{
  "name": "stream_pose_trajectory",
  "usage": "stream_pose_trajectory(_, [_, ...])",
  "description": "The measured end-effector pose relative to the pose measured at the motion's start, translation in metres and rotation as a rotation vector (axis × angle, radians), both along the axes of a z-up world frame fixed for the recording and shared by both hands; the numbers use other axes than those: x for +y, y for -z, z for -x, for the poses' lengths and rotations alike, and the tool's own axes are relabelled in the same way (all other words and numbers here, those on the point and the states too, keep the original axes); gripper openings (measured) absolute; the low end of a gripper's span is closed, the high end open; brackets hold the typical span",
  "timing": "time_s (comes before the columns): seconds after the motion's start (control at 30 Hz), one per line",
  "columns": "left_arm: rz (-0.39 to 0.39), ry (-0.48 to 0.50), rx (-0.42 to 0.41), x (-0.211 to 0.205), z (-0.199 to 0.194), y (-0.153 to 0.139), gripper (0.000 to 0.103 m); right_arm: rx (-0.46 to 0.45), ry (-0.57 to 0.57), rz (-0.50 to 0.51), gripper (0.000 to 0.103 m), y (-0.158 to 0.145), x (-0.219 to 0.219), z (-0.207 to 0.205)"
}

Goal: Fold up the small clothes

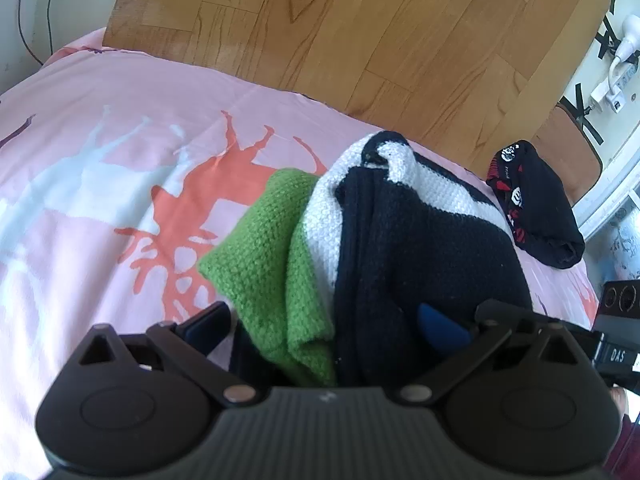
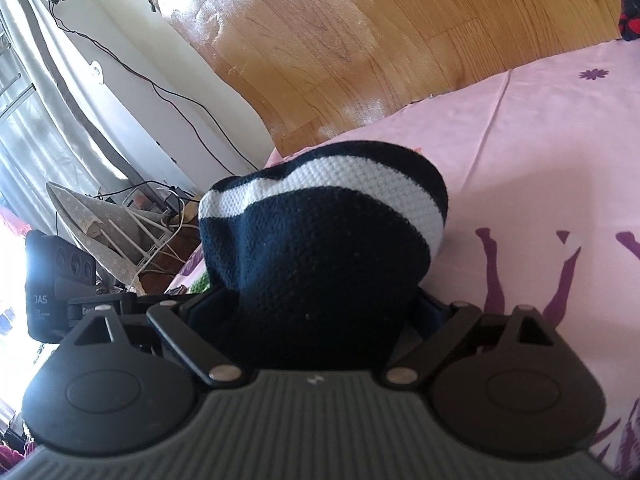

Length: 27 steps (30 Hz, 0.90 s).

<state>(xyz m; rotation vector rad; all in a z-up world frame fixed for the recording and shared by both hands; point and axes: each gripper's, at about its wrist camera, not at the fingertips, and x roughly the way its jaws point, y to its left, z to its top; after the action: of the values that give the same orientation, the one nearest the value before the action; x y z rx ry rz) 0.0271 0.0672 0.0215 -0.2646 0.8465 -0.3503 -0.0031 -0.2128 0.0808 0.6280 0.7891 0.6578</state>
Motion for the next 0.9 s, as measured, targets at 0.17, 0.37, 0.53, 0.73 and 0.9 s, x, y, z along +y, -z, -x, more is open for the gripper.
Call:
stream_pose_trajectory(0.17, [-0.003,0.006,0.002,0.0,0.001,0.0,0.103,0.0,-0.004,0.001,0.095,0.0,0.0,0.0])
stream_pose_trajectory(0.37, [-0.016,0.02,0.008,-0.001,0.001,-0.003,0.103,0.004,0.01,-0.018,0.095,0.0,-0.007,0.002])
stream_pose_trajectory(0.53, [-0.021,0.032,0.003,-0.001,0.004,-0.006,0.103,0.007,0.02,-0.041,0.095,0.001,-0.011,0.002])
stream_pose_trajectory(0.73, [0.06,0.085,-0.037,0.006,0.013,-0.019,0.103,0.012,0.066,-0.011,0.095,-0.001,-0.025,0.01])
stream_pose_trajectory(0.9, [0.009,0.101,0.003,-0.003,0.003,-0.004,0.103,0.015,0.079,0.008,0.095,0.0,-0.028,0.015])
